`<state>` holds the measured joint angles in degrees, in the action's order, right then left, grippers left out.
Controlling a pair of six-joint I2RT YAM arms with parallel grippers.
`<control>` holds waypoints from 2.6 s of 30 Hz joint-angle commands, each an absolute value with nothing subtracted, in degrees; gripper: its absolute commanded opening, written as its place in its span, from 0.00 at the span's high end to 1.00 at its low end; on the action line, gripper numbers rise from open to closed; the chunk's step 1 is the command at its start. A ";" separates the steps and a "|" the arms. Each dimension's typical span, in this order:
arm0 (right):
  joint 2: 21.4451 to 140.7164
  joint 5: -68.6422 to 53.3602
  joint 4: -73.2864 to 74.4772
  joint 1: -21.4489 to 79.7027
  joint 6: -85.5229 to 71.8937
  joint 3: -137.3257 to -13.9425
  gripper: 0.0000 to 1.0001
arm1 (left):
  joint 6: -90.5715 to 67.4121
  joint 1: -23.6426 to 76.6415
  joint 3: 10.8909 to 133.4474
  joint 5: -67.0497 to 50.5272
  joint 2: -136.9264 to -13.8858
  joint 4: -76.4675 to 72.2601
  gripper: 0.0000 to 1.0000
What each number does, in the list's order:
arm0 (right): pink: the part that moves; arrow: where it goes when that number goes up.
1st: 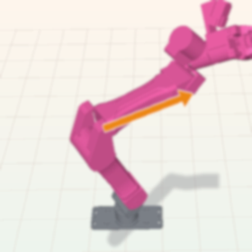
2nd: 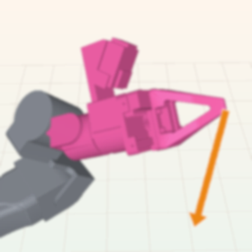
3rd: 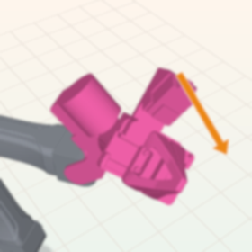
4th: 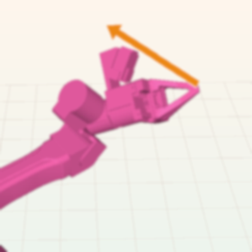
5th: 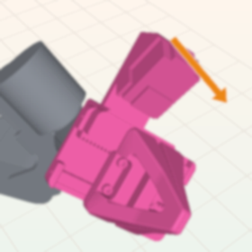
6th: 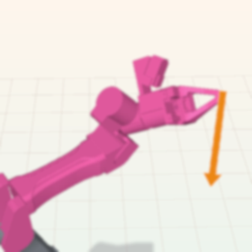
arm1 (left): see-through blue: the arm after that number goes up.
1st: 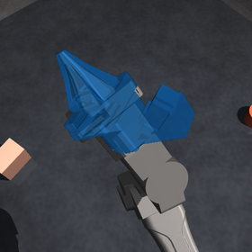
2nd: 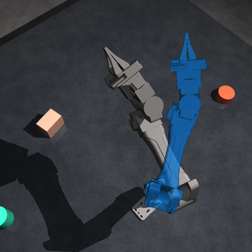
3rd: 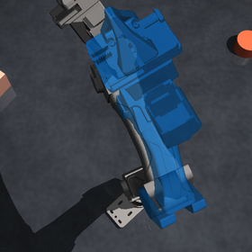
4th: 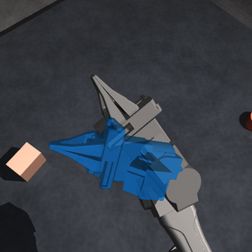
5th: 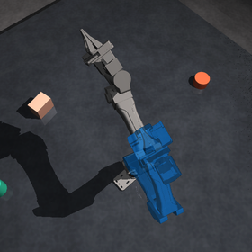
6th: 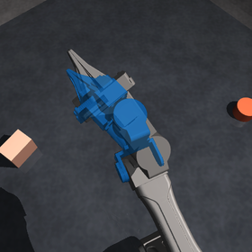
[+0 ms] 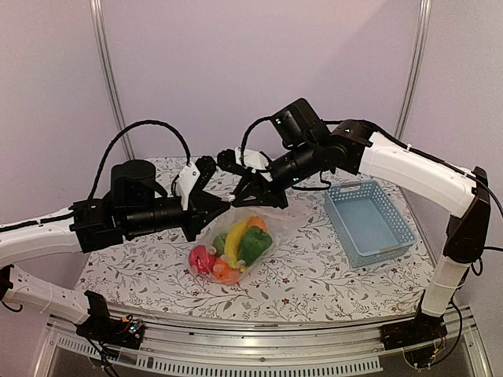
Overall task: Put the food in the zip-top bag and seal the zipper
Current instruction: Pass from the left arm to the right, then hold the zipper food storage bag at the center of the board, then zip the zipper on the zipper food storage bag.
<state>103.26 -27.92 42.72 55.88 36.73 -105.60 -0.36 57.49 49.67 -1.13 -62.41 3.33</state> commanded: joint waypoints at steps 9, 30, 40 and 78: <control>104.37 -30.56 43.00 56.07 36.53 -107.67 0.93 | -0.09 57.99 49.31 -1.36 -62.58 4.42 0.88; 102.38 -30.16 48.06 51.06 40.44 -100.23 1.00 | -0.09 57.97 48.09 6.48 -57.60 6.16 1.00; 95.36 -30.59 48.70 44.86 41.63 -88.57 0.99 | -0.09 57.59 47.12 8.86 -54.67 7.84 1.00; 86.40 -28.04 53.21 28.75 48.93 -73.47 0.99 | 0.75 56.34 45.28 11.76 -50.10 8.82 1.00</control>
